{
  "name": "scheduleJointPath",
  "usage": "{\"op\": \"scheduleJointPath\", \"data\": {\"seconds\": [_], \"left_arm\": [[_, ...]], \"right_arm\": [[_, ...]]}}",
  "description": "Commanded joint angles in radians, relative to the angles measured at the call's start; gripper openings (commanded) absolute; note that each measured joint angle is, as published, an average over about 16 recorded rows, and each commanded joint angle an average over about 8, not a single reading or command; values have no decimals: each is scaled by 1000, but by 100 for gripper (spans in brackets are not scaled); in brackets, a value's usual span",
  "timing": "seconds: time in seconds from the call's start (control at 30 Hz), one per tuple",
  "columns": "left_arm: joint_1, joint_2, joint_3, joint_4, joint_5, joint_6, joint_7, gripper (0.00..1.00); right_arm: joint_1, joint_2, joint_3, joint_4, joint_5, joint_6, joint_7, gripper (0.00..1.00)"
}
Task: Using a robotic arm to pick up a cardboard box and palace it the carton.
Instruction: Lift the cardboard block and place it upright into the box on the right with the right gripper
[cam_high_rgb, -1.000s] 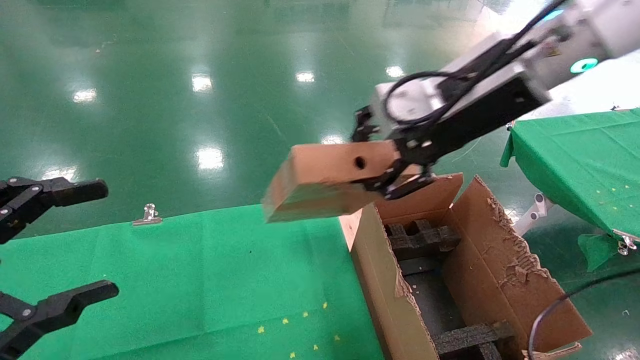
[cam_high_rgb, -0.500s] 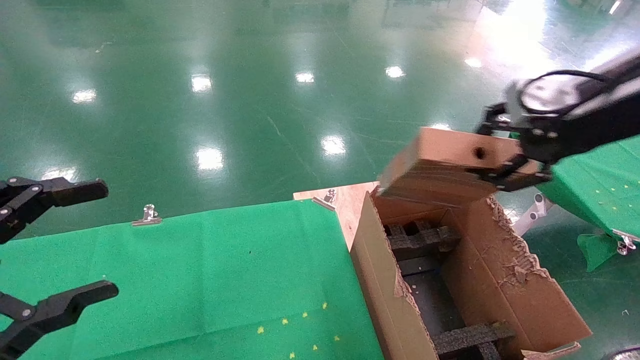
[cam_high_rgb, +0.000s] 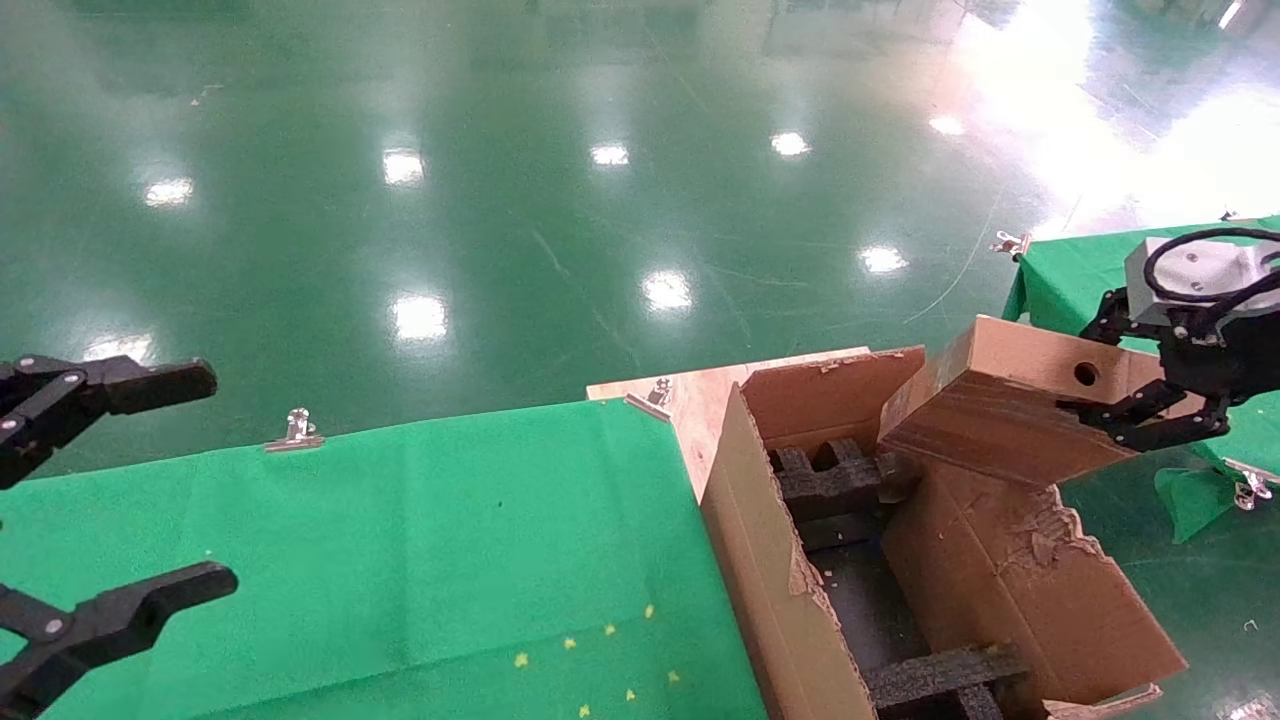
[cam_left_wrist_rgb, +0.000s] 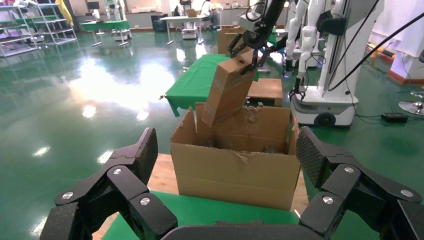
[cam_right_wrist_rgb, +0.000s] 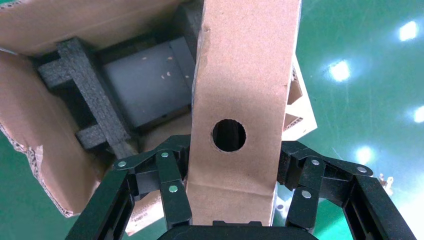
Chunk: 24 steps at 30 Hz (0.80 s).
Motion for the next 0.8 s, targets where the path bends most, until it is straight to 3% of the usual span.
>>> {"op": "scheduleJointPath", "data": {"seconds": [0.03,0.23,0.8], "left_arm": [[0,0,0,0,0,0,0,100],[0,0,0,0,0,0,0,100],[0,0,0,0,0,0,0,100]], "right_arm": [[5,4,-8,-9,-4,4,-3,0],[-19,2,-6,-28,26,11,60,0],[-164,23,-8,-235,152,60,584,0]]}}
